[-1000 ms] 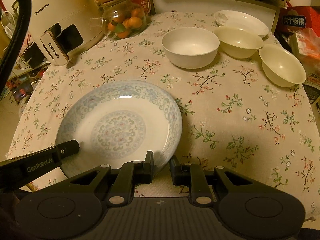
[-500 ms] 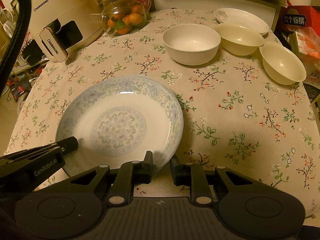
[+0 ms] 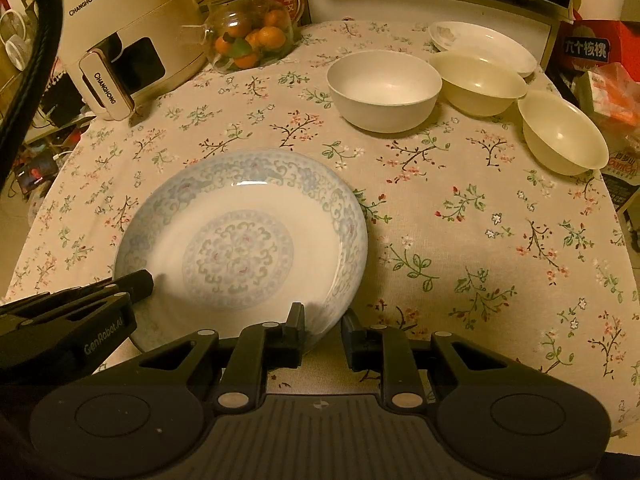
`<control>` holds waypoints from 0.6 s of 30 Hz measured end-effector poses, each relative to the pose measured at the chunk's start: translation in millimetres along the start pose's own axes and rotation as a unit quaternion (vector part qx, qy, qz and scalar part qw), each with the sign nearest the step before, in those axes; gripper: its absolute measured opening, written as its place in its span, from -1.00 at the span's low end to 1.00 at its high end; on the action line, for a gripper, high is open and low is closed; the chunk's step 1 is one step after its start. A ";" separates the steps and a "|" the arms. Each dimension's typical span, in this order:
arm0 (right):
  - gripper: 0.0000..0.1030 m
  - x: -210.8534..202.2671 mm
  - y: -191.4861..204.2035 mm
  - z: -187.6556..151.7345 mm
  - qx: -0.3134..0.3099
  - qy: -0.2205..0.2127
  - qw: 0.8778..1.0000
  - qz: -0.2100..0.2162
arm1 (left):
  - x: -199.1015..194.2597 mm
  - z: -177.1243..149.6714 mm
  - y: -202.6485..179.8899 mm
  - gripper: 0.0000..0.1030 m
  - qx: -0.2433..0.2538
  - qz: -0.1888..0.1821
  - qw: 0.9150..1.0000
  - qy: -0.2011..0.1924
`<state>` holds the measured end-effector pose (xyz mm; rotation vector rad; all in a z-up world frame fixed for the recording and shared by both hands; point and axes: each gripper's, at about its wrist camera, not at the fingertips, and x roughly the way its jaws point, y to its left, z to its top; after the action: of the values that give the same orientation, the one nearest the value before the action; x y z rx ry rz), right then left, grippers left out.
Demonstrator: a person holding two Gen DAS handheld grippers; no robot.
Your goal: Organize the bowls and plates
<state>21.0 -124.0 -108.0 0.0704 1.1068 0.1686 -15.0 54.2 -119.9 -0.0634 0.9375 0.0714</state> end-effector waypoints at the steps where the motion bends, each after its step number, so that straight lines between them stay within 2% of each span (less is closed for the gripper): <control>1: -0.61 -0.2 0.7 -0.2 0.000 0.000 1.000 -0.001 | 0.1 -0.2 -0.4 -0.77 0.000 0.000 1.000 0.000; 18: -0.60 -1.1 7.4 -4.8 -0.016 -0.014 1.000 -0.016 | 1.8 -3.0 -6.1 -0.76 0.025 0.019 0.999 -0.006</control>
<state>15.5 -117.0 -108.1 0.0258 1.0763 0.1564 -15.8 47.9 -123.1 0.0008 0.9274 0.0846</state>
